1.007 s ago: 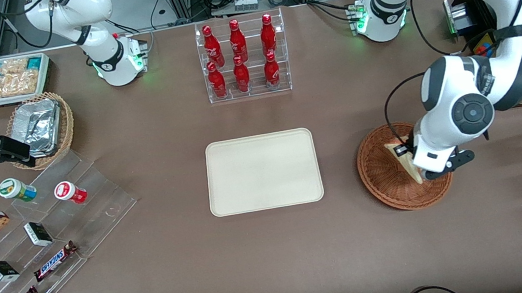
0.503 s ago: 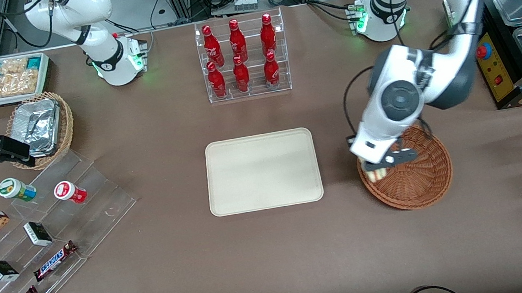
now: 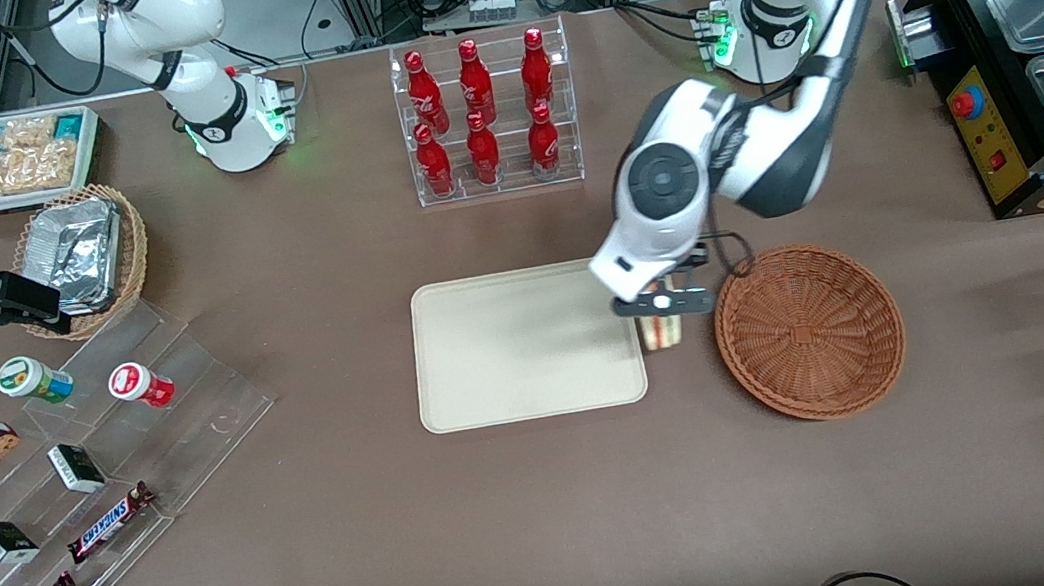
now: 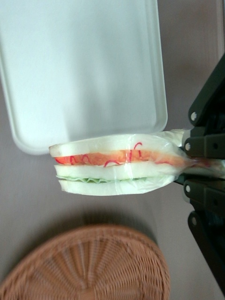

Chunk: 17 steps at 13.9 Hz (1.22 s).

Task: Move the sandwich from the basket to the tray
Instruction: 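Lift the sandwich and carry it over the cream tray, then lower the sandwich onto the tray and open the left gripper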

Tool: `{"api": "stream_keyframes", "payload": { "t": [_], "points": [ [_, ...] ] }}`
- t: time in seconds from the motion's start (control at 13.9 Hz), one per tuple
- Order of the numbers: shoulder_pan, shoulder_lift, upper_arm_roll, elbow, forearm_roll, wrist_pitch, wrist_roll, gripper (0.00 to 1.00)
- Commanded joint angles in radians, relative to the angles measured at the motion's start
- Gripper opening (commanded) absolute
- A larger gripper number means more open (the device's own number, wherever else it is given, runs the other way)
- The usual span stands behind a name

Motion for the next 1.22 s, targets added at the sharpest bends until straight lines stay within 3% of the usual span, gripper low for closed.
{"api": "stream_keyframes", "payload": {
  "t": [0.0, 0.79, 1.15],
  "points": [
    [-0.065, 0.132, 0.013, 0.127, 0.001, -0.013, 0.007, 0.0],
    [-0.104, 0.3, 0.013, 0.277, 0.001, 0.046, -0.018, 0.0],
    [-0.121, 0.326, 0.014, 0.28, 0.002, 0.064, -0.033, 0.0]
  ]
}}
